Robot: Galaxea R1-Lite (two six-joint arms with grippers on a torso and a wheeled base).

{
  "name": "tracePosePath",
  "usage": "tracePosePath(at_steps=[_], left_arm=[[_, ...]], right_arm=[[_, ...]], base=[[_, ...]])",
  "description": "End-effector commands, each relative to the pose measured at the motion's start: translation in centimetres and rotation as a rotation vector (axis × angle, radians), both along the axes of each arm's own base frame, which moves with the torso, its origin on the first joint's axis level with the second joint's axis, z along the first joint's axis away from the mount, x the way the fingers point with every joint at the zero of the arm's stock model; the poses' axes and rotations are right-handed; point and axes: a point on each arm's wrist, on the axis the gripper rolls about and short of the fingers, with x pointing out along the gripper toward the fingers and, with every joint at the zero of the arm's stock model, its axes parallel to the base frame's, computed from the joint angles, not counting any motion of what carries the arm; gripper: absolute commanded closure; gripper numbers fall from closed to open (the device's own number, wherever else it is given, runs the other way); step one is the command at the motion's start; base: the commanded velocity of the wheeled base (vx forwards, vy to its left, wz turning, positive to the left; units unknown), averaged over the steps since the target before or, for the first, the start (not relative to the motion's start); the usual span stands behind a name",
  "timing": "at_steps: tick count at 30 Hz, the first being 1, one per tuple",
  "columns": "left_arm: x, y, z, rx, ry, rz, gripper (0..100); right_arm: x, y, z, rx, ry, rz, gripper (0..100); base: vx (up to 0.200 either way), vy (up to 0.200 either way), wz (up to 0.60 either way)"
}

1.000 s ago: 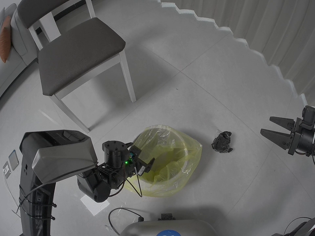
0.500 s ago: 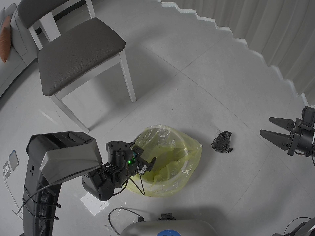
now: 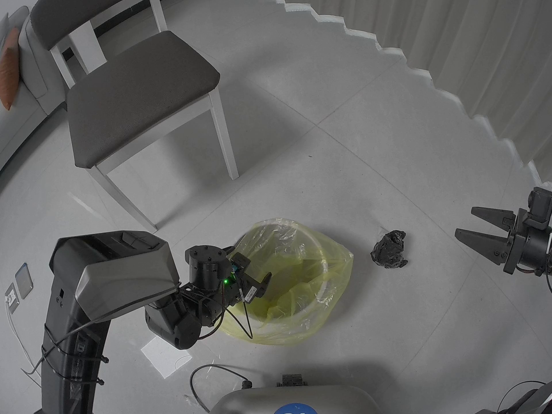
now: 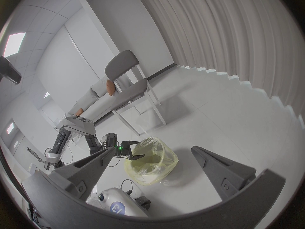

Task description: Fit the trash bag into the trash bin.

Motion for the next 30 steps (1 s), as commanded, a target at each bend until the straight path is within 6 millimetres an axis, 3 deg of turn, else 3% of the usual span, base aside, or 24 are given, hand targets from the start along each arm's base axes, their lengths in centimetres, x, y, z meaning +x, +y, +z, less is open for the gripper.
tracePosePath(at_steps=[1, 6, 7, 20, 30], left_arm=[[0.0, 0.0, -0.5, 0.005, 0.010, 0.001, 0], [0.0, -0.2, -0.2, -0.001, 0.001, -0.002, 0], [0.1, -0.2, -0.1, -0.005, -0.003, -0.002, 100], [-0.3, -0.3, 1.4, -0.028, -0.028, -0.008, 100], [0.9, 1.3, 2.5, -0.069, -0.053, 0.047, 100]], right_arm=[[0.0, 0.0, -0.1, 0.000, 0.003, 0.001, 0], [0.1, 0.0, -0.1, 0.001, 0.003, 0.000, 0], [0.0, 0.0, -0.1, 0.001, 0.004, 0.000, 0], [0.0, 0.0, -0.1, 0.000, 0.002, 0.001, 0], [0.0, 0.0, -0.1, 0.000, 0.003, -0.001, 0]], base=[[0.000, 0.000, 0.00], [0.000, 0.000, 0.00], [0.000, 0.000, 0.00], [0.000, 0.000, 0.00], [0.000, 0.000, 0.00]])
